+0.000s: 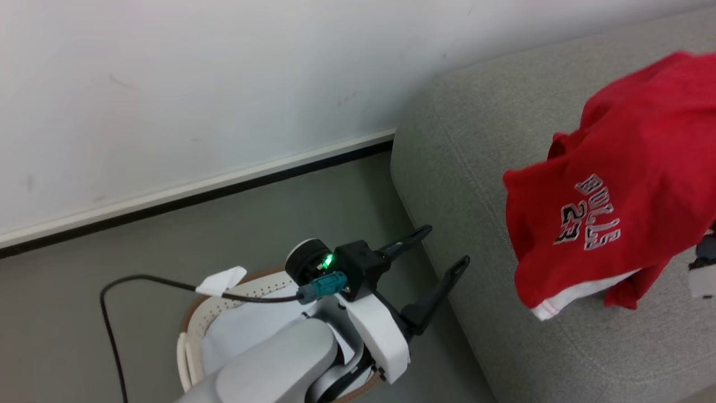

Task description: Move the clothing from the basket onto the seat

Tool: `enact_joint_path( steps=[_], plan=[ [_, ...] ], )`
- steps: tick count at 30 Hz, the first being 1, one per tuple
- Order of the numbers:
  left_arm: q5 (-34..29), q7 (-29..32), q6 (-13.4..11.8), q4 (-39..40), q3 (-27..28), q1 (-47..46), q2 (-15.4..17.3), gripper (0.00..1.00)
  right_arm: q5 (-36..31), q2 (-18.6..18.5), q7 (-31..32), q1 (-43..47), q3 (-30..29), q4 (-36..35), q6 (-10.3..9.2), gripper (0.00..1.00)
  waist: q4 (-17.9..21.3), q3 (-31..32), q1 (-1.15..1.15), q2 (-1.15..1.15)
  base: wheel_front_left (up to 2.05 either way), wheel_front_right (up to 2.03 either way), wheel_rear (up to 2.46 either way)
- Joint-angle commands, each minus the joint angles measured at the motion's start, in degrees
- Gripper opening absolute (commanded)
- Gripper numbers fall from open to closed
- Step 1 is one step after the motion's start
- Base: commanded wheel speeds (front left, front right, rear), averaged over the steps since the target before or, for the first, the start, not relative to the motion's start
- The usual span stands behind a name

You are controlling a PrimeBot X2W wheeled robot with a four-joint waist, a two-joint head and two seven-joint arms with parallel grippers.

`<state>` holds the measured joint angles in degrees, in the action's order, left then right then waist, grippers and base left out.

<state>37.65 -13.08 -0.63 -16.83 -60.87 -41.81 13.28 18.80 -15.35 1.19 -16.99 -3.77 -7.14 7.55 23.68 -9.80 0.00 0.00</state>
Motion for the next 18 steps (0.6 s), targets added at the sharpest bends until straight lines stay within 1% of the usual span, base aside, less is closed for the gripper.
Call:
enact_joint_path(
  steps=[1,6,8,13,18],
  plan=[
    [-0.54,0.50,-0.12,0.61,0.12,-1.26,0.89,1.00,0.54,-0.87,0.39,-2.72,-0.55,0.50,-0.12,0.00,-0.90,-3.16,0.00,0.00,0.00,0.00,0.00],
    [-2.05,3.08,-0.12,4.22,0.56,-4.89,3.67,1.00,2.33,-2.55,1.45,-12.31,-2.93,2.45,-0.12,0.00,-3.68,-11.41,0.00,0.00,0.00,0.00,0.00],
    [-2.44,4.05,-0.07,6.01,0.73,-6.24,4.69,1.00,1.90,-4.25,2.84,-15.62,-3.95,3.99,-0.12,0.00,-5.05,-14.79,0.00,0.00,0.00,0.00,0.00],
    [-3.36,5.58,-0.39,9.28,1.79,-8.54,7.56,1.00,2.67,-6.31,3.90,-24.86,-8.20,6.19,-0.13,0.00,-8.03,-21.95,0.00,0.00,0.00,0.00,0.00],
    [-3.67,6.23,-0.69,11.45,2.65,-9.95,9.60,1.00,1.37,-9.91,4.69,-30.65,-13.19,8.96,-0.13,0.00,-10.30,-27.50,0.00,0.00,0.00,0.00,0.00]
  ],
)
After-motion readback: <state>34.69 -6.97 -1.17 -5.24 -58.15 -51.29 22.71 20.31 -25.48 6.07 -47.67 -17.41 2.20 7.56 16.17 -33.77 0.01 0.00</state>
